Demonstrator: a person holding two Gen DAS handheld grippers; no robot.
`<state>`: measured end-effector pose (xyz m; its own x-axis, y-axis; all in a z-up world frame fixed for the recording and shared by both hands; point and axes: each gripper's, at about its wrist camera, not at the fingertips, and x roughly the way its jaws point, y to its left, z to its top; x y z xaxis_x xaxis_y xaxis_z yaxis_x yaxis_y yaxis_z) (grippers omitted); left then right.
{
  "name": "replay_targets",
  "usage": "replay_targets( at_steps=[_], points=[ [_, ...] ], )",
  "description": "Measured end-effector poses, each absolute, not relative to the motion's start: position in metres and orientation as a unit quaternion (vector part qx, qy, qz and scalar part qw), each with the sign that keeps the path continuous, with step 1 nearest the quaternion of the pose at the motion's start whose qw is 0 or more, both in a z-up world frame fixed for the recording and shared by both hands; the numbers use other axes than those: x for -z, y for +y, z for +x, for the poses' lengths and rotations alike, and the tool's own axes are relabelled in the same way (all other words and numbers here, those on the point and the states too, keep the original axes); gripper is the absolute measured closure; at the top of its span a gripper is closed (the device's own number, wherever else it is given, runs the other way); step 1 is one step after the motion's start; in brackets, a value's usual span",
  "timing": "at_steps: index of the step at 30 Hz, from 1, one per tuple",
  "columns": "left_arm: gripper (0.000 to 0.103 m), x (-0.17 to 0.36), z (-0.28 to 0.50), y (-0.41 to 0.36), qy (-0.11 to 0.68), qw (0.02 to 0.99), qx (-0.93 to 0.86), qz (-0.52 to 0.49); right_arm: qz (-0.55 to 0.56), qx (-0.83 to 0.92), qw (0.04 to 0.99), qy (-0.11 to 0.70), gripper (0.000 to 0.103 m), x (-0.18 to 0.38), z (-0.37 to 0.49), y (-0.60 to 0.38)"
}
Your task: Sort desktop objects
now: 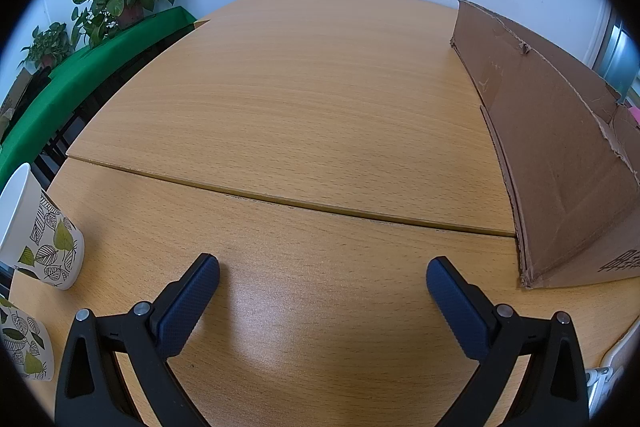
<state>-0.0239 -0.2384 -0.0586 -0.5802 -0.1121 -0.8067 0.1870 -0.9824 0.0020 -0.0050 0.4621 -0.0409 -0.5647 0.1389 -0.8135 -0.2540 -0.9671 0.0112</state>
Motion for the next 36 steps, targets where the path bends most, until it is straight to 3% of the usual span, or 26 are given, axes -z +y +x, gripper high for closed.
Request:
replay_targets(
  at_steps=[27,32,36],
  points=[
    [0.002,0.055,-0.012,-0.228,0.053,0.074,0.887,0.452,-0.465,-0.875,0.114,0.066,0.000,0.039,0.002,0.458],
    [0.003,-0.008,0.041,-0.197,0.044,0.028,0.923,0.381,-0.464,-0.879,0.099,-0.037,0.000,0.018,0.042,0.413],
    [0.002,-0.063,0.089,-0.156,0.022,-0.035,0.943,0.329,-0.397,-0.917,0.041,-0.027,0.000,-0.035,0.096,0.381]
  ],
)
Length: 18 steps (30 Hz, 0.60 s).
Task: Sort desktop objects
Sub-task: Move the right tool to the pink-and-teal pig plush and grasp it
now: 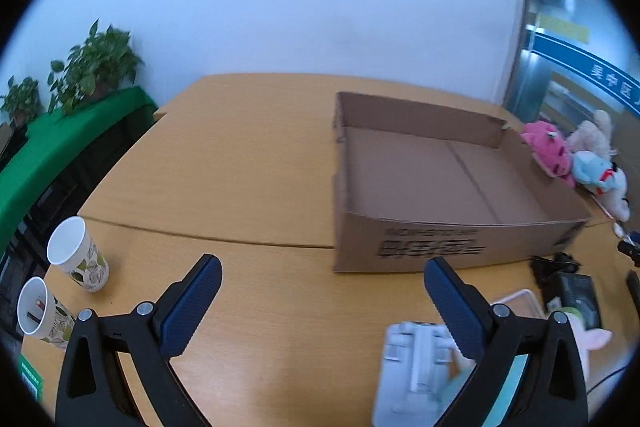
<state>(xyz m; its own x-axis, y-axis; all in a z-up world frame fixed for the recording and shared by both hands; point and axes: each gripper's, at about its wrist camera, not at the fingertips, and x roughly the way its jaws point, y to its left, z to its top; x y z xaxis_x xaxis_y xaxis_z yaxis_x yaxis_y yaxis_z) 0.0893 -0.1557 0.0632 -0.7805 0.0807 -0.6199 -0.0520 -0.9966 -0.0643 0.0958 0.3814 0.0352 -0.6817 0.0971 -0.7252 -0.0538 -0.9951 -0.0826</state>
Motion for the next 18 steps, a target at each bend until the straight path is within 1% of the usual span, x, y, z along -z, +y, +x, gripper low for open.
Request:
replay_targets(
  at_steps=[3,8,13,18],
  points=[
    [0.001,-0.087,0.121,-0.125,-0.014,0.084,-0.951,-0.299,-0.358,-0.933,-0.007,-0.011,0.000,-0.078,0.126,0.346],
    [0.001,-0.097,0.151,-0.093,-0.047,0.137,-0.952,-0.271,-0.323,-0.942,-0.091,-0.022,0.000,-0.103,0.163,0.261],
    [0.001,-0.088,0.170,-0.068,-0.059,0.157,-0.953,-0.251,-0.305,-0.939,-0.159,-0.024,0.000,-0.104,0.193,0.190],
    [0.001,-0.073,0.180,-0.054,-0.046,0.170,-0.949,-0.262,-0.315,-0.932,-0.169,-0.055,0.000,-0.093,0.202,0.144]
  ],
)
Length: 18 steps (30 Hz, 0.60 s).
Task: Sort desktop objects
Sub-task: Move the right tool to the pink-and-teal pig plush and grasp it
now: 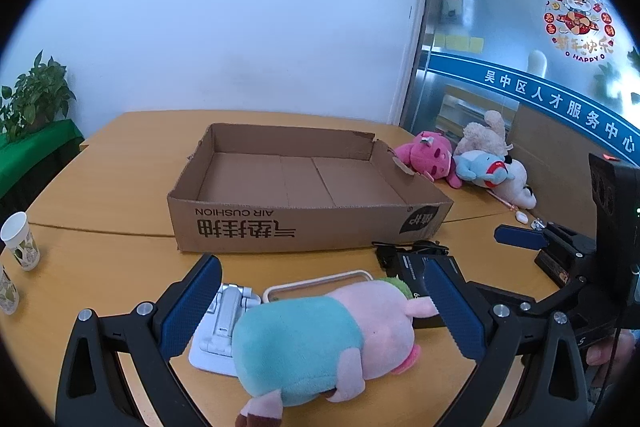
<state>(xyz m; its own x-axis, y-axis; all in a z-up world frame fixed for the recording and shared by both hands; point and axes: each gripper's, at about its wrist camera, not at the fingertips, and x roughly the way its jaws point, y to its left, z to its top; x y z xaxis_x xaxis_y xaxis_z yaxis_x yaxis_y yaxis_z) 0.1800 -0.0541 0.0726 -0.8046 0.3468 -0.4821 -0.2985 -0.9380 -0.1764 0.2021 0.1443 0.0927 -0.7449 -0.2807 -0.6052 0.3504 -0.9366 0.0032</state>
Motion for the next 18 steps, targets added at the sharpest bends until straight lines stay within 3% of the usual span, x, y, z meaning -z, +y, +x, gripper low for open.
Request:
replay_targets(
  at_steps=[18],
  points=[
    [0.001,-0.034,0.165,-0.067,-0.079,0.174,-0.925,-0.327,0.352,0.914,0.188,0.067,0.000,-0.060,0.196,0.116]
  ],
)
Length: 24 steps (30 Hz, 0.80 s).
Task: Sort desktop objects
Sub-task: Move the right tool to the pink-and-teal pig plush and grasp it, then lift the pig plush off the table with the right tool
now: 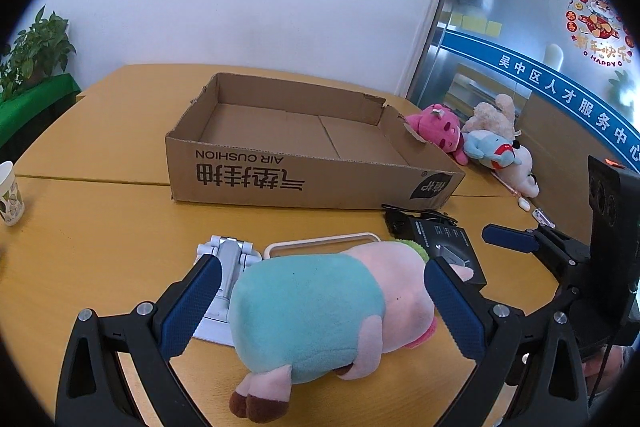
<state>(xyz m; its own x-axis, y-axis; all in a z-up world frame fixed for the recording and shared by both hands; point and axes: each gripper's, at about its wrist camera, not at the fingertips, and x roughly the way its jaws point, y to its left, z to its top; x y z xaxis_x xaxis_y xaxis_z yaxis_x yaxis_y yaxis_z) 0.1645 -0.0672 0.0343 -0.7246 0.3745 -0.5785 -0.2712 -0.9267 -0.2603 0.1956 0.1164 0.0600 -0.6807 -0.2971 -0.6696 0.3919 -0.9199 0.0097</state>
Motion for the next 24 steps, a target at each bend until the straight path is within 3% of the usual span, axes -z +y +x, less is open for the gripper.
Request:
replay_targets(
  at_steps=[11,18,24],
  points=[
    [0.001,0.002,0.145,-0.085,-0.115,0.188,-0.894,-0.390,0.392,0.894,0.208,0.057,0.000,-0.036,0.177,0.106],
    [0.004,0.025,0.137,-0.109,-0.193,0.222,-0.857,-0.423,0.434,0.858,0.270,0.050,0.000,-0.009,0.171,0.085],
    [0.004,0.024,0.147,-0.100,-0.187,0.257,-0.840,-0.441,0.419,0.839,0.347,0.015,0.000,-0.022,0.191,0.093]
  ],
)
